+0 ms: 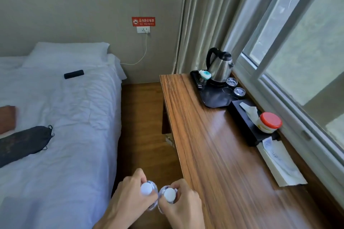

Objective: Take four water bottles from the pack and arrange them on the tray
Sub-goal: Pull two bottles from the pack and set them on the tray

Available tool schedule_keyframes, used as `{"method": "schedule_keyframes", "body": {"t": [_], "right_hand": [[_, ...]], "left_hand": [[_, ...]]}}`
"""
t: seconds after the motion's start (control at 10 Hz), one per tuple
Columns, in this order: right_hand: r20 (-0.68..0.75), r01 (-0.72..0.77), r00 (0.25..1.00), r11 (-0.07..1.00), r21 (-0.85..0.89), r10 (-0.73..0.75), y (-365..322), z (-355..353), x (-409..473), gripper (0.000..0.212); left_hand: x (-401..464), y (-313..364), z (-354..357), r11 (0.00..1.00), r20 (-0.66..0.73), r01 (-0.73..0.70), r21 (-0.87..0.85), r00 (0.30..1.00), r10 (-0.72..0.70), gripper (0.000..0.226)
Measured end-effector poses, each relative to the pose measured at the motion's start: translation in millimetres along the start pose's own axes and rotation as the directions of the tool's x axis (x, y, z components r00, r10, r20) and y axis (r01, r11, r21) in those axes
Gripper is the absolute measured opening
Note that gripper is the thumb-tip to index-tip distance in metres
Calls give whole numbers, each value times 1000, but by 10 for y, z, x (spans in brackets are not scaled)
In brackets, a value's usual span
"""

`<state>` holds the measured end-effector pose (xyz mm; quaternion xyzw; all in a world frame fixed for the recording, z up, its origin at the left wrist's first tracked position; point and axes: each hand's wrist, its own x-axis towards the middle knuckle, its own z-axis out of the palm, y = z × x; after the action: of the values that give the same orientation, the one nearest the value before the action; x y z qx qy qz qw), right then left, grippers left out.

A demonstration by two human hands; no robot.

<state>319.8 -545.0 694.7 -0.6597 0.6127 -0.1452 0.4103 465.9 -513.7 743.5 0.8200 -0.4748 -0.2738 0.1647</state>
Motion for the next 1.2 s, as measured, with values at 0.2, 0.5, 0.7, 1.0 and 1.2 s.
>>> {"method": "schedule_keyframes", "body": {"t": [0.2,0.5,0.7,1.0,1.2], "right_hand": [[-32,64,997,996,-68,-66,-566,-268,616,28],[-136,42,990,999,-22,-44,-1095,-232,1790,24],[-248,0,969,998,56,14,-1419,-285,2505,26],[-384,-83,913,984,155,138,-1642,-611,3548,26],[-438,-185,853,949,255,284,-1671,-904,4107,24]], "left_hand": [[775,91,-312,998,-60,-56,18,997,57,30],[2168,244,-738,974,-3,-224,31,975,224,32],[3033,540,-1025,939,25,-329,95,944,329,36],[4228,1199,-1174,872,139,-474,122,878,458,38],[4927,1685,-1102,821,218,-562,104,818,533,35]]}}
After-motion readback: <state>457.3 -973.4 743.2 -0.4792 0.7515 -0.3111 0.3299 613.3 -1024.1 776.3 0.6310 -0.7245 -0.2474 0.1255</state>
